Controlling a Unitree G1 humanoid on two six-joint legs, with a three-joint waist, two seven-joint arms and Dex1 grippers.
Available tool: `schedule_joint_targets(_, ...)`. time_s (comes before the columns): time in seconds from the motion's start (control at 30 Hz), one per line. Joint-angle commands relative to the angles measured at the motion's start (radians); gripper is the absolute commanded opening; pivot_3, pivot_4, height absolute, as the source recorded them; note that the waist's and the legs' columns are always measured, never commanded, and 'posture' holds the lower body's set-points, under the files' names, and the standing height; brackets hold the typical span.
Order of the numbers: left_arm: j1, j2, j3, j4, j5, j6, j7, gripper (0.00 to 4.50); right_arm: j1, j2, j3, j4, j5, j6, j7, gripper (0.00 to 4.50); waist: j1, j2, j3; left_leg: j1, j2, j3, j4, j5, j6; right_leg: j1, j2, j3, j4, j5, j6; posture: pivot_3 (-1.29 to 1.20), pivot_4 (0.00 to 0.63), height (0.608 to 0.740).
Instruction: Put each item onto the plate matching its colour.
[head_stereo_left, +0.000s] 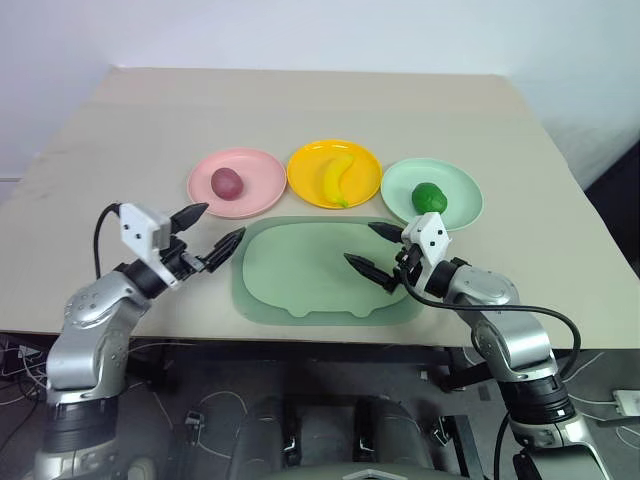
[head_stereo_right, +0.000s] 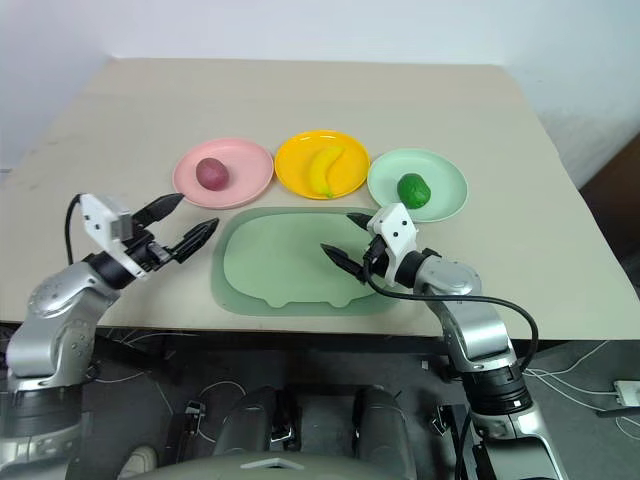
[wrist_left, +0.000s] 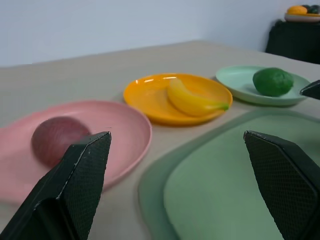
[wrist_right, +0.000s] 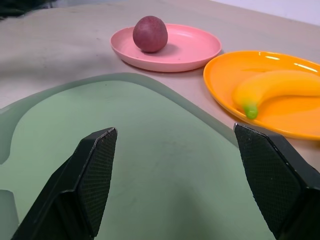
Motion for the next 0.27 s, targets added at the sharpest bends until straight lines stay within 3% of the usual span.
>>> schedule_joint_targets(0.03,0.049,0.013,0.023,-0.048,-0.025,-0.042,-0.043,4.46,0.015,-0.015,-0.009,-0.027,0.017,-0.026,0.027,3.99,-0.002,0.0,0.0,0.0,0.0,0.0,0.0,0.0,0.0,0.0,0.0,0.0,0.0,0.0,0.0,0.0,0.15,0.695)
schedule_joint_targets(0.27,0.145,-0.015,0.022,-0.107,-0.041,-0.047,-0.028,4.46,0.004,-0.033,-0.033,0.016,0.037,-0.031,0.072,3.99,-0.003,0.0,0.0,0.0,0.0,0.0,0.0,0.0,0.0,0.0,0.0,0.0,-0.001,0.0,0.0,0.0,0.15,0.695)
